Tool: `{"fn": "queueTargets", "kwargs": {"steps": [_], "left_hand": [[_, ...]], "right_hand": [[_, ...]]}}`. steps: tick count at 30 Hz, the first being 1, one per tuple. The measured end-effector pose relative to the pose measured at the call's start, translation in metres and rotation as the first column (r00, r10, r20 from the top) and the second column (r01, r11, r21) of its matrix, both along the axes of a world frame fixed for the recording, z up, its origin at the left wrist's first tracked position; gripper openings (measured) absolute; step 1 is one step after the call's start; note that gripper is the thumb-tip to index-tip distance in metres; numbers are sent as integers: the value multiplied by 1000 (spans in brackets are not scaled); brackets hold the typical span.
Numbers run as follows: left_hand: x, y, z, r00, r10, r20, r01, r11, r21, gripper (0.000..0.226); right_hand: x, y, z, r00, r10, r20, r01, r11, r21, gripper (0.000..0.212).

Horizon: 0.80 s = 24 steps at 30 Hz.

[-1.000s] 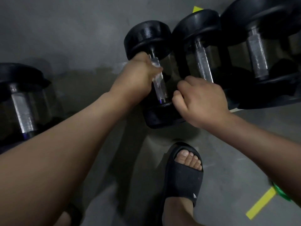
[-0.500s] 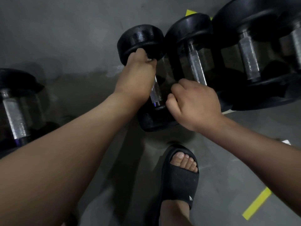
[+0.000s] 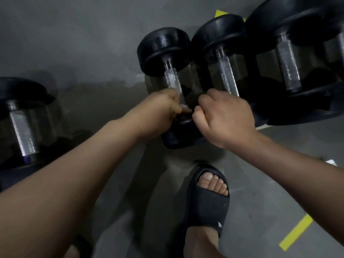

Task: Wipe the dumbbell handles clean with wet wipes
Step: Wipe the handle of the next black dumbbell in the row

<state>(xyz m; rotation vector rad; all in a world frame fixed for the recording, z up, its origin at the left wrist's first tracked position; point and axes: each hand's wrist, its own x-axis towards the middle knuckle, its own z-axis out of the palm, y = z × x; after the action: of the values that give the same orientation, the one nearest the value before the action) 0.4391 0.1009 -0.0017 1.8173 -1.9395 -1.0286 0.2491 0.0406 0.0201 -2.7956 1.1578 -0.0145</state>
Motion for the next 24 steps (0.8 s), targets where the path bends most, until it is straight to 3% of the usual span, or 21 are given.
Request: {"fn": "queueTargets", "kwargs": {"steps": [3,6,9,11,16,21,24], "left_hand": [[-5,16,-8,949,258,-180,-275,958,-78,23],[-15,12,-13,712,627,-315,-642,763,66,22],[-12,-8,-16,460,796,-394,-812,557,177,15],[-12,-15,-16,410,837,-362,-848,496,187,15],[-21,-1,-12,411,825,-389,-818,522,243,14],[-13,-36,-13,61,889,-453,-870,270,413,11],[-17,-18,-14,111,883,-456,-815,343,466,9]], "right_hand": [[0,1,0,1000,-9,1,9,1000,12,31],[0,0,-1,1000,-15,-12,15,1000,0,30],[1,1,-1,1000,-17,-26,16,1000,-10,31],[2,2,0,1000,-14,-25,14,1000,-6,31],[4,1,-1,1000,-11,-21,10,1000,-12,29],[4,1,0,1000,-13,-17,13,1000,-19,30],[5,2,-2,1000,-8,-27,7,1000,-21,29]]}}
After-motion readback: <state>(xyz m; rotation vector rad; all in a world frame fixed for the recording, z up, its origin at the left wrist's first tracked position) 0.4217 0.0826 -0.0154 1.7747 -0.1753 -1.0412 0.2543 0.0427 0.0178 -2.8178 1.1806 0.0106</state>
